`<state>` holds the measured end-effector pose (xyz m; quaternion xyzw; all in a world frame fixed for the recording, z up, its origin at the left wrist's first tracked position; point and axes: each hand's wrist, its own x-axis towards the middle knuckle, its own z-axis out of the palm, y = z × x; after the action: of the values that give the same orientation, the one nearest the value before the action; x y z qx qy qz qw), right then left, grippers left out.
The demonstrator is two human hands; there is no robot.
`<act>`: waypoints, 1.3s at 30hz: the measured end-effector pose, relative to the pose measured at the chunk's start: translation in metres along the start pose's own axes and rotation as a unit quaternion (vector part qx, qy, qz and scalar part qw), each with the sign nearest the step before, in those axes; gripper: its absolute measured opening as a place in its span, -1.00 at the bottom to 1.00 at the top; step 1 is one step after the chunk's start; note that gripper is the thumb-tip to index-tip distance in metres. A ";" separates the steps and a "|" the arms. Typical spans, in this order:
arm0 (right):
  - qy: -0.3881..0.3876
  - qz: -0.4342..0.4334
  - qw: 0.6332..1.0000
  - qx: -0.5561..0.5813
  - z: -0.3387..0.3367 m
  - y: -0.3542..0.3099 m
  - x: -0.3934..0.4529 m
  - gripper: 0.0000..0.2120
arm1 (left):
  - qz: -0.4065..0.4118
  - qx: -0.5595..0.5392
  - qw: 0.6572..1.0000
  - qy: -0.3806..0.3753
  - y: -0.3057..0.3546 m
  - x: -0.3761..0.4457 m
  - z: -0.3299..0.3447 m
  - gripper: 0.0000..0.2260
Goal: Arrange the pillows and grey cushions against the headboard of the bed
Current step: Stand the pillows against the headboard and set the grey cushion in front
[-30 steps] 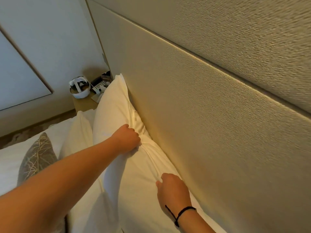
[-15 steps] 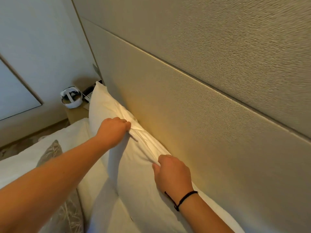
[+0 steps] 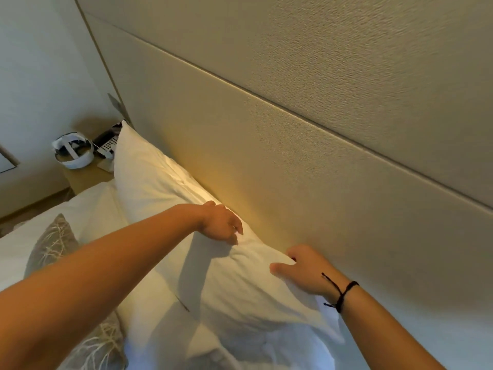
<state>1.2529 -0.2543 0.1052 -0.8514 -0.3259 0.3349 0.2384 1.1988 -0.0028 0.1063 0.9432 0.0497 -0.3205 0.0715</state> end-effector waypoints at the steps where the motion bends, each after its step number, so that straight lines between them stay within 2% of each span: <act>1: 0.021 -0.013 1.000 0.008 -0.005 0.002 -0.007 -0.64 | 0.008 0.009 1.000 0.017 0.003 -0.001 -0.002 -0.60; 6: 0.067 -0.025 0.997 0.029 -0.029 0.017 -0.043 -0.70 | 0.035 -0.052 0.971 0.229 -0.001 -0.009 -0.022 -0.77; 9: 0.099 -0.024 0.994 0.024 -0.031 0.025 -0.062 -0.78 | 0.036 -0.062 0.965 0.251 -0.002 -0.012 -0.028 -0.79; 11: 0.156 -0.035 0.987 -0.003 -0.025 0.028 -0.071 -0.81 | 0.024 -0.047 0.963 0.265 0.001 -0.011 -0.025 -0.82; 13: 0.223 -0.033 0.970 -0.085 -0.017 0.031 -0.078 -0.81 | 0.019 -0.045 0.956 0.289 0.006 -0.008 -0.021 -0.85; 15: 0.255 -0.018 0.946 -0.201 -0.009 0.038 -0.081 -0.79 | 0.025 -0.063 0.947 0.313 0.015 -0.003 -0.017 -0.88; 18: 0.252 -0.004 0.921 -0.296 0.005 0.053 -0.077 -0.79 | 0.021 -0.072 0.938 0.339 0.031 0.005 -0.009 -0.85; 23: 0.200 0.040 0.923 -0.326 0.019 0.062 -0.060 -0.80 | 0.016 -0.063 0.920 0.386 0.039 0.009 0.010 -0.79; 27: 0.170 0.036 0.926 -0.336 0.020 0.046 -0.050 -0.78 | 0.026 -0.063 0.915 0.399 0.028 0.009 0.014 -0.81; 30: 0.200 -0.034 0.929 -0.311 0.017 0.016 -0.036 -0.91 | 0.047 -0.087 0.912 0.398 0.021 0.007 0.010 -0.84; 33: 0.191 -0.113 0.946 -0.235 0.018 -0.022 -0.001 -0.87 | 0.060 -0.084 0.911 0.399 0.015 0.005 0.009 -0.85; 36: 0.162 -0.121 0.976 -0.079 0.016 -0.062 0.048 -0.95 | 0.083 -0.066 0.913 0.394 0.005 0.002 0.006 -0.91; 39: 0.109 -0.083 0.985 0.105 0.018 -0.086 0.089 -0.84 | 0.080 0.056 0.921 0.377 -0.020 0.000 0.003 -0.90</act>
<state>1.2560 -0.1291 0.1101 -0.8233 -0.3302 0.2512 0.3873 1.1938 0.0162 0.1020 0.9976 -0.0203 0.0629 0.0200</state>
